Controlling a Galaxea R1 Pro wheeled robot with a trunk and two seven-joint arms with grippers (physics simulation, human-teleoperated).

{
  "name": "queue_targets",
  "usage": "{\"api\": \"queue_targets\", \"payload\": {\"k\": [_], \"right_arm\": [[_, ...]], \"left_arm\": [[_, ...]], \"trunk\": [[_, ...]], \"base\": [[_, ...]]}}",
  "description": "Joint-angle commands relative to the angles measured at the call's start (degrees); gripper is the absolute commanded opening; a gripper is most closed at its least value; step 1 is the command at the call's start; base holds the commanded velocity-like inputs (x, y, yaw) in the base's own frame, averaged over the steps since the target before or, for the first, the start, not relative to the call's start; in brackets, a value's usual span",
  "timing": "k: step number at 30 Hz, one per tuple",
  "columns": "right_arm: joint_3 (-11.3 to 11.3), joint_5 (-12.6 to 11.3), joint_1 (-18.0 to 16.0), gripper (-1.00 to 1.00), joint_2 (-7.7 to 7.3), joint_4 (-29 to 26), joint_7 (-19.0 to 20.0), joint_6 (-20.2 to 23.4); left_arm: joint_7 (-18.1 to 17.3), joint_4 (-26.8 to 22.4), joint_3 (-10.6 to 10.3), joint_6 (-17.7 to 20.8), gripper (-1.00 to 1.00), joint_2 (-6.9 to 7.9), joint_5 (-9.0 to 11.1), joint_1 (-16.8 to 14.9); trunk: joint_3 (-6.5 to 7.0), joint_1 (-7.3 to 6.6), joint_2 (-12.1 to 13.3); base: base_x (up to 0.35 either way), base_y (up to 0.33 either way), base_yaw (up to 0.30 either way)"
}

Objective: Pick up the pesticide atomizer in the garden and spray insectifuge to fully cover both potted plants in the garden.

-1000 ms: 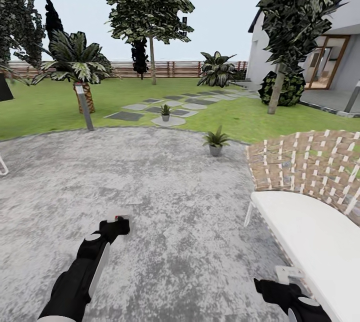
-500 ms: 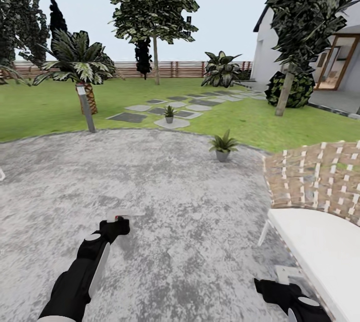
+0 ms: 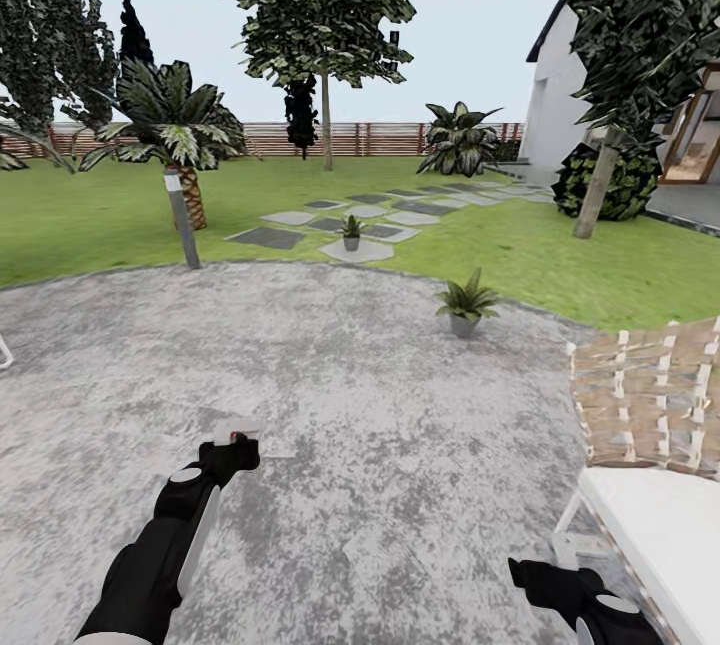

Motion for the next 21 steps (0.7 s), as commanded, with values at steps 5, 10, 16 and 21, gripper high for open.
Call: {"api": "queue_targets", "payload": {"k": [5,10,16,21], "right_arm": [[0.02,0.04,-0.01,1.00,-0.02,-0.08,-0.01,0.27],[-0.02,0.03,-0.01,1.00,-0.02,-0.08,-0.01,0.27],[0.00,0.03,-0.01,1.00,-0.02,-0.08,-0.01,0.27],[0.00,0.03,-0.01,1.00,-0.02,-0.08,-0.01,0.27]], "left_arm": [[-0.11,-0.08,0.07,0.30,-1.00,-0.05,-0.25,-0.02],[-0.11,-0.07,0.05,0.30,-1.00,-0.05,-0.25,-0.02],[-0.11,-0.07,0.05,0.30,-1.00,-0.05,-0.25,-0.02],[-0.11,-0.06,0.03,0.30,-1.00,-0.05,-0.25,-0.02]], "trunk": [[-0.05,0.03,-0.02],[-0.05,0.03,-0.02],[-0.05,0.03,-0.02],[-0.05,0.03,-0.02]], "base": [[0.338,0.000,0.000],[0.338,0.000,0.000],[0.338,0.000,0.000],[0.338,0.000,0.000]]}}
